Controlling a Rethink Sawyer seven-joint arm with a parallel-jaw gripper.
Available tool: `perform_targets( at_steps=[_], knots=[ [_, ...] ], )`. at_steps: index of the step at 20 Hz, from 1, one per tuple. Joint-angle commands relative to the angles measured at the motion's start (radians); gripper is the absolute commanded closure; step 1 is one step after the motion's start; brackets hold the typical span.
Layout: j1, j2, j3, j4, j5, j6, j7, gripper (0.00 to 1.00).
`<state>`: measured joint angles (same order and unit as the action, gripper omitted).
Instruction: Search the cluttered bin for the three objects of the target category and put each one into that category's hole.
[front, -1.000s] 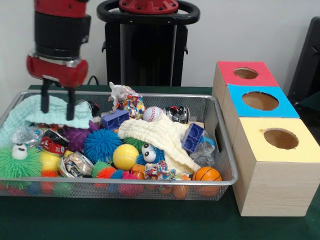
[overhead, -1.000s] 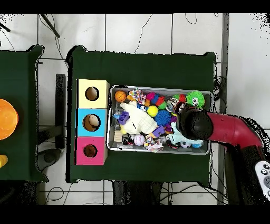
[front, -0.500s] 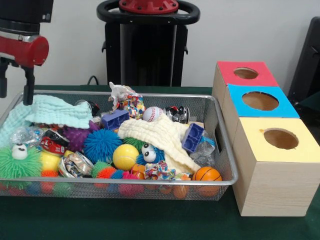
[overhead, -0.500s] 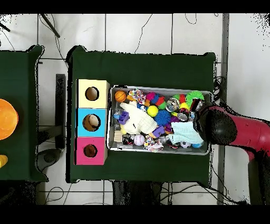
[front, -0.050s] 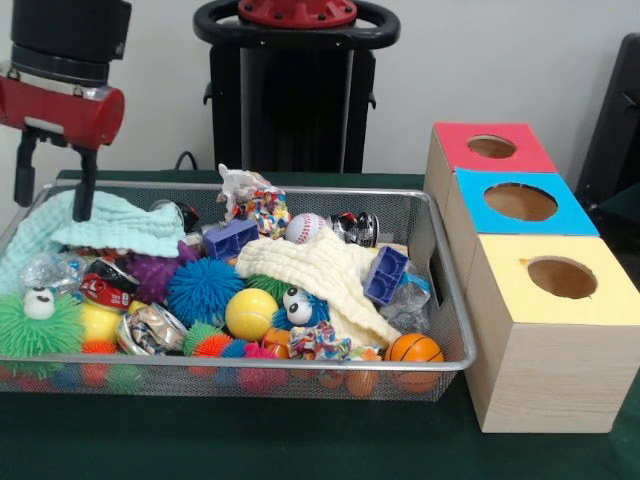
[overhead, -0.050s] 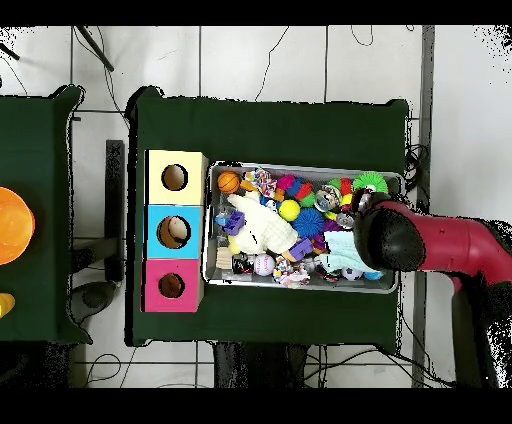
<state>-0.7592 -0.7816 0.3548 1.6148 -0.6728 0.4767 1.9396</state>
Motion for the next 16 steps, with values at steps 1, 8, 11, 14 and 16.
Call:
perform_targets(
  at_steps=[1,8,11,14,16],
  knots=[
    [0.012,0.098,0.042,-0.024,-0.079,-0.032,-0.11,0.0],
    [-0.001,0.108,0.071,-0.02,-0.028,0.026,-0.121,0.0],
    [-0.008,0.104,0.076,-0.012,-0.021,0.037,-0.131,0.0],
    [0.009,0.116,0.057,-0.019,-0.045,0.021,-0.116,0.0],
    [0.011,0.121,0.054,-0.022,-0.049,0.02,-0.116,0.0]
  ],
)
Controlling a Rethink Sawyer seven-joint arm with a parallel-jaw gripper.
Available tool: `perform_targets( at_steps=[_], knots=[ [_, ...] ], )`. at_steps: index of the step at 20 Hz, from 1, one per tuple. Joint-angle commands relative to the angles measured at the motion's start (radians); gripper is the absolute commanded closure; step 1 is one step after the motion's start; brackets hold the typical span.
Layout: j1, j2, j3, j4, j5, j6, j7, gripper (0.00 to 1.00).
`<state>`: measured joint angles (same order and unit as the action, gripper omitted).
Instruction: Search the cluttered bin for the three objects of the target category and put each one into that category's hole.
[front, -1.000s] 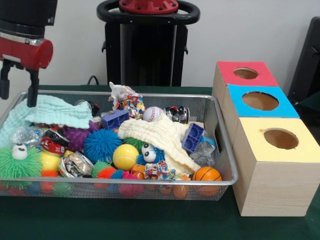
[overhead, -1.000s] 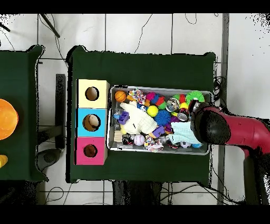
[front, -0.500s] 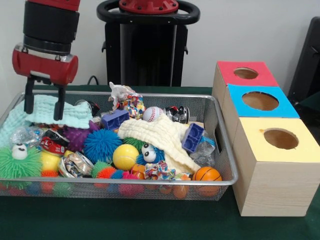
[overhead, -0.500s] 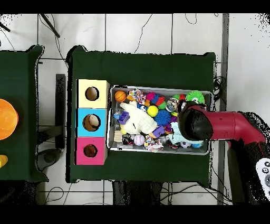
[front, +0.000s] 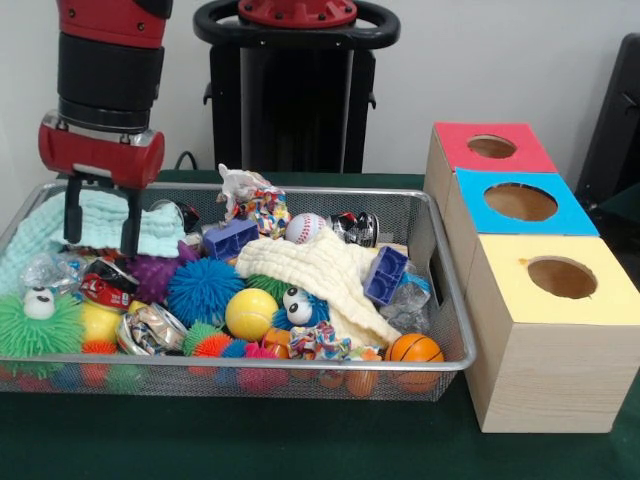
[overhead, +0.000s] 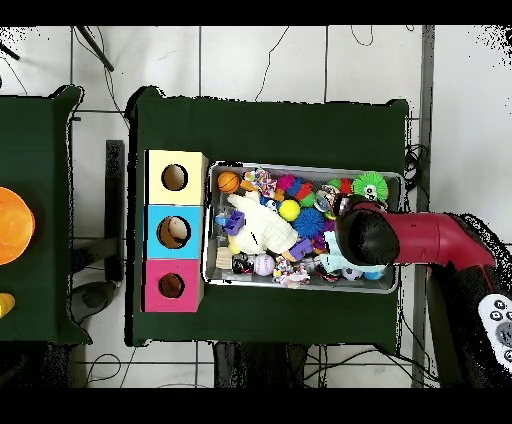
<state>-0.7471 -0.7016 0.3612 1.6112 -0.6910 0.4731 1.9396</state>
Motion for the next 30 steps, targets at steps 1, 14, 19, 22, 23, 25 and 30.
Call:
perform_targets(
  at_steps=[1,14,19,22,23,25,30],
  knots=[
    [-0.003,0.041,0.049,-0.018,-0.03,0.026,-0.121,0.0],
    [0.049,0.082,-0.013,-0.04,-0.056,-0.001,-0.04,0.0],
    [0.024,0.076,0.006,-0.024,-0.033,0.028,-0.088,0.0],
    [0.026,0.063,-0.011,-0.022,-0.025,0.096,-0.115,0.0],
    [0.019,0.053,-0.011,-0.019,-0.008,0.135,-0.129,0.0],
    [0.004,0.031,-0.008,-0.012,0.023,0.206,-0.158,0.0],
    [-0.012,-0.005,-0.011,0.009,0.032,0.268,-0.18,0.0]
  ],
)
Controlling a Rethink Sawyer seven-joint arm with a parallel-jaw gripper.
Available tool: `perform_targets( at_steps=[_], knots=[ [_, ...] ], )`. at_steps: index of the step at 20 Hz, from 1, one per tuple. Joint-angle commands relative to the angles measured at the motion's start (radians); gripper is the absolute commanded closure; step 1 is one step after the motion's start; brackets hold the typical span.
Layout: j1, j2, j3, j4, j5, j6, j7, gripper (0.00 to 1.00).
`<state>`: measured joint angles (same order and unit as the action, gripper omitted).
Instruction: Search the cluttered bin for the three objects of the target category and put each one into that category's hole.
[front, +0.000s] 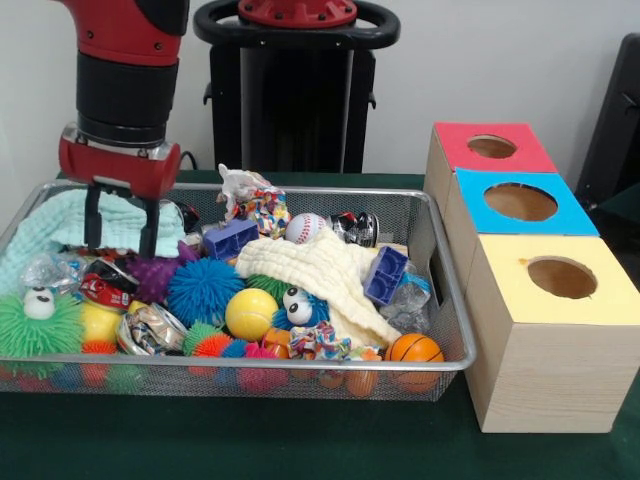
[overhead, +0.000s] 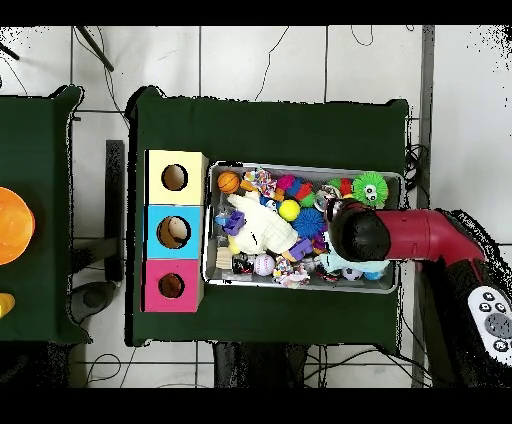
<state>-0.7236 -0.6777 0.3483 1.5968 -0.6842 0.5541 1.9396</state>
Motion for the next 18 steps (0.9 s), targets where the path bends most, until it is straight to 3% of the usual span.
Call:
perform_targets(
  at_steps=[1,11,18],
  knots=[
    [-0.04,-0.033,0.006,0.029,0.023,0.186,-0.181,0.0],
    [-0.108,-0.079,0.058,0.074,0.037,0.227,-0.235,0.0],
    [-0.076,-0.04,-0.001,0.068,-0.064,0.114,-0.131,0.0]
  ],
)
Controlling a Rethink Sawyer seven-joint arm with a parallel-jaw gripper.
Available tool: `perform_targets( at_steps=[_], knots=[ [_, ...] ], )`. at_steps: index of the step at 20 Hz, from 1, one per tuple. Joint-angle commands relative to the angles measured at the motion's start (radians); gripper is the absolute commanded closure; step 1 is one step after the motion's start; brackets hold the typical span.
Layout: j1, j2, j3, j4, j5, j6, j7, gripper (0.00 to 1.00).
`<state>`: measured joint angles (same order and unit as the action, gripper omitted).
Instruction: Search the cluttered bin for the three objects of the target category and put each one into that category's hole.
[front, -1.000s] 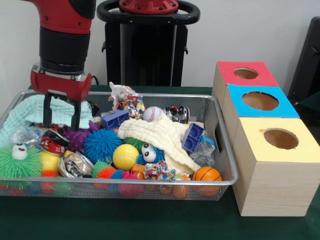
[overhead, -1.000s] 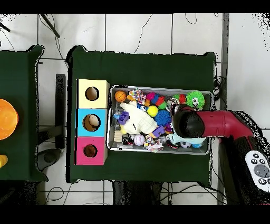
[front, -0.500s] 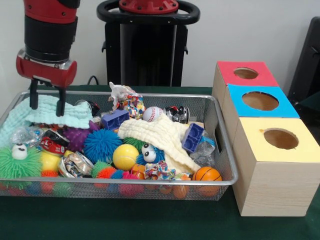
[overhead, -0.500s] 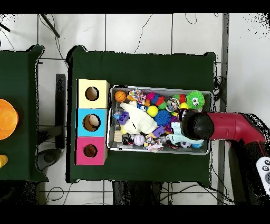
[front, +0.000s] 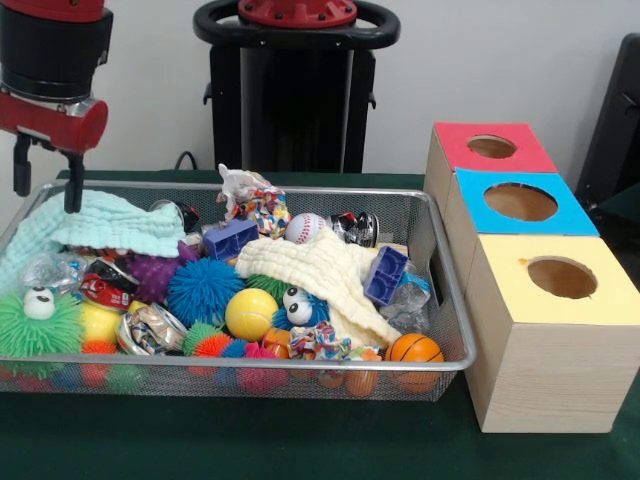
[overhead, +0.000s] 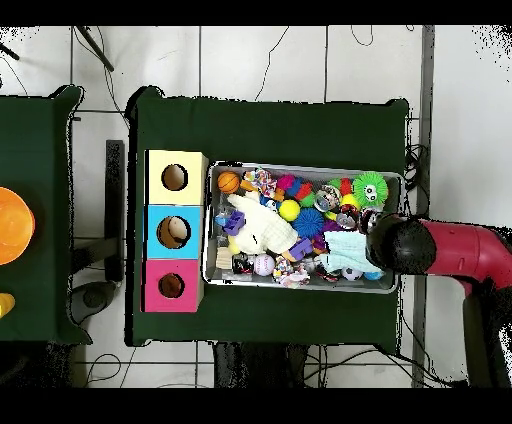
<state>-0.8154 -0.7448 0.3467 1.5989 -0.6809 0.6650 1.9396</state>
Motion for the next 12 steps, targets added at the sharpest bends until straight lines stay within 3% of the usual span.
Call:
perform_targets(
  at_steps=[1,12],
  knots=[
    [0.019,0.032,-0.005,0.066,-0.074,-0.005,-0.121,0.0],
    [0.043,0.036,-0.037,0.074,-0.123,-0.063,-0.052,0.0]
  ],
)
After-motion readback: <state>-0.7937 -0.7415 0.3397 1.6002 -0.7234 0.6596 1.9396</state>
